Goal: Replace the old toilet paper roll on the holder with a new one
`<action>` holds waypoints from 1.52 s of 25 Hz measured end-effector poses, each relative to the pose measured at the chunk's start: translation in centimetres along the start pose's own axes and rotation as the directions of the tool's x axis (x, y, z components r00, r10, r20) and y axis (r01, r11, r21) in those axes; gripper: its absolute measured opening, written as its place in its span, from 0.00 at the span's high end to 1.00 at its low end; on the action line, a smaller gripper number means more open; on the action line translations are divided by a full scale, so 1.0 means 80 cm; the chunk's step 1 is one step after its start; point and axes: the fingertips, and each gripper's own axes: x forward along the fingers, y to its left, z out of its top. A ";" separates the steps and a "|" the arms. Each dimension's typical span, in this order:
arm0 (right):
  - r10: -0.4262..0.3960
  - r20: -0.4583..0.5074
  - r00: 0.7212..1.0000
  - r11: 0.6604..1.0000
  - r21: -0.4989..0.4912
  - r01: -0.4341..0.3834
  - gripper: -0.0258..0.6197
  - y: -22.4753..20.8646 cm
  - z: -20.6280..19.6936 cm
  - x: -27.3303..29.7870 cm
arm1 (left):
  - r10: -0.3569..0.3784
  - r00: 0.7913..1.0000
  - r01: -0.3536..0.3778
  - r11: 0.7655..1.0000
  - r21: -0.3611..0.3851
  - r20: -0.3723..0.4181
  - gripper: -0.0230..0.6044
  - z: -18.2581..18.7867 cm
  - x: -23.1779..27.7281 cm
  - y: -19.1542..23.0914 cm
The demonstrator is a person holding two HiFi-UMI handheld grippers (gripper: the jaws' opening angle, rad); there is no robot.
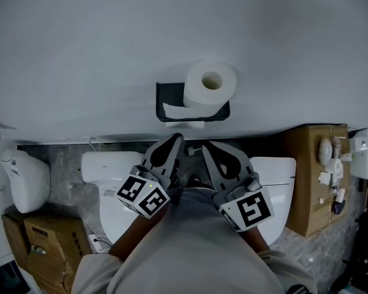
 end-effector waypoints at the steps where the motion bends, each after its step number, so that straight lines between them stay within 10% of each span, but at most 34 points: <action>1: -0.001 0.003 1.000 1.000 0.000 0.001 0.93 -0.003 0.002 0.001 | -0.006 1.000 0.006 1.000 -0.023 -0.001 0.96 -0.002 0.003 0.000; 11: 0.065 -0.014 0.998 0.998 0.006 -0.065 0.93 -0.021 -0.020 -0.035 | 0.118 0.987 -0.069 0.920 -0.385 0.106 0.95 -0.039 0.014 0.010; 18: 0.090 -0.006 0.996 0.996 0.014 -0.090 0.93 -0.027 -0.024 -0.060 | 0.150 0.961 0.033 0.772 -0.635 0.232 0.61 -0.049 0.032 0.027; 23: 0.075 -0.001 0.997 0.997 0.028 -0.074 0.93 -0.036 -0.026 -0.069 | 0.225 0.936 0.048 0.682 -0.730 0.272 0.58 -0.052 0.034 0.057; 38: 0.040 0.016 0.999 0.998 0.043 -0.041 0.93 -0.056 -0.021 -0.063 | 0.209 0.916 0.135 0.646 -0.751 0.344 0.55 -0.035 0.063 0.064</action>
